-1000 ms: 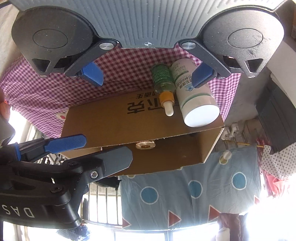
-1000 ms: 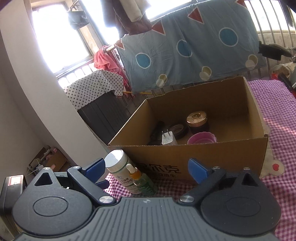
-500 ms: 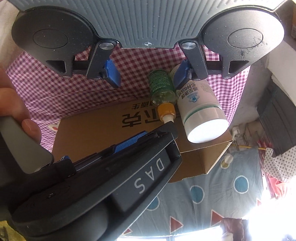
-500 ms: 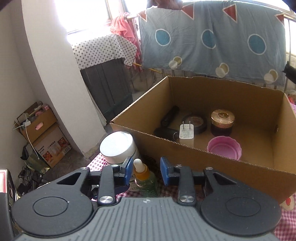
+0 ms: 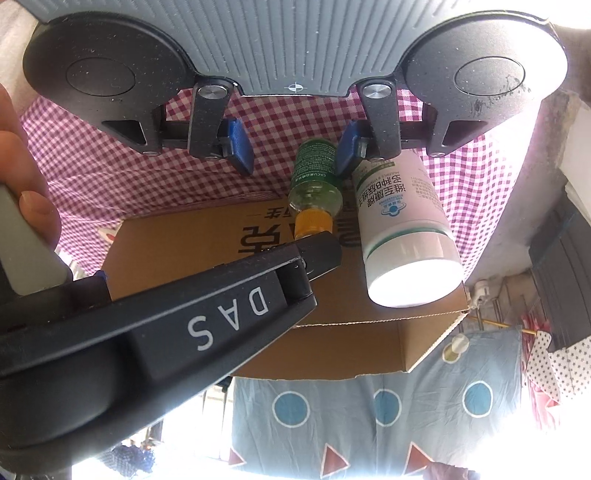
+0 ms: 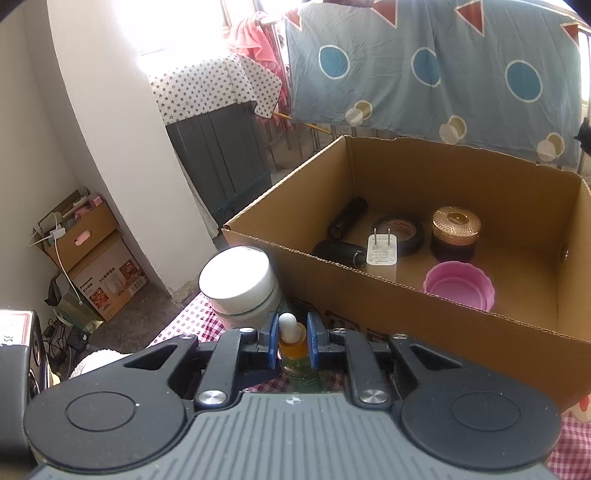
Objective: Organize rigid objects
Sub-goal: 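Move the right gripper to the green dropper bottle and close on it, then lift the green dropper bottle with the right gripper toward the box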
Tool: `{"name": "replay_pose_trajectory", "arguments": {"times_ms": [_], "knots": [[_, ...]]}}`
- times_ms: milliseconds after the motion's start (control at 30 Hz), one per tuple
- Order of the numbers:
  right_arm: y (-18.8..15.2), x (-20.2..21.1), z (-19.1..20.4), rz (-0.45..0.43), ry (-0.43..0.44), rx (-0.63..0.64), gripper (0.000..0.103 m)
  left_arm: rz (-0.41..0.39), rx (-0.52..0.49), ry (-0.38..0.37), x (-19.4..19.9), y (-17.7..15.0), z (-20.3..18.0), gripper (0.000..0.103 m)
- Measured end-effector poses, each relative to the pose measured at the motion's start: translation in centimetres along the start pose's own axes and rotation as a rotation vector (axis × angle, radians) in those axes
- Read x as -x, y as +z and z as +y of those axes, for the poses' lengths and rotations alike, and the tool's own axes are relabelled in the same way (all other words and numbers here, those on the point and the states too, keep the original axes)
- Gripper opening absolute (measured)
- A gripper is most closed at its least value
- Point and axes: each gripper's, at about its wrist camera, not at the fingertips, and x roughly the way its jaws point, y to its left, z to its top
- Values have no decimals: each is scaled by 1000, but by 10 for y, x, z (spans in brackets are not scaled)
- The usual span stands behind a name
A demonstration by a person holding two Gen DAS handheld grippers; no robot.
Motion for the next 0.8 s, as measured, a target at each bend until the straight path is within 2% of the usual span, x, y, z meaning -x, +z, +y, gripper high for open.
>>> {"name": "replay_pose_trajectory", "arguments": {"times_ms": [100,200,267,300,333,367,567,800], "knots": [[-3,5,-4,1,-7,-10,17,2,-6,-5,1,0,-4,50],[-4,6,-5,-1,-8,-22,17,25,-10,46,-6,1,-3,50],[-4,6,-5,-2,-7,-27,17,43,5,48,-11,1,1,49],[-4,5,-6,-1,-4,-29,17,53,15,45,-13,1,2,46],[-4,5,-7,1,-1,-32,17,59,21,42,-14,1,3,37],[-4,6,-7,4,0,-33,17,64,27,35,-14,1,4,34],[-12,21,-15,19,-11,-65,17,55,27,-49,-3,-4,-2,34],[-33,53,-31,31,-62,-125,17,38,-42,-204,8,-11,-25,34]]}}
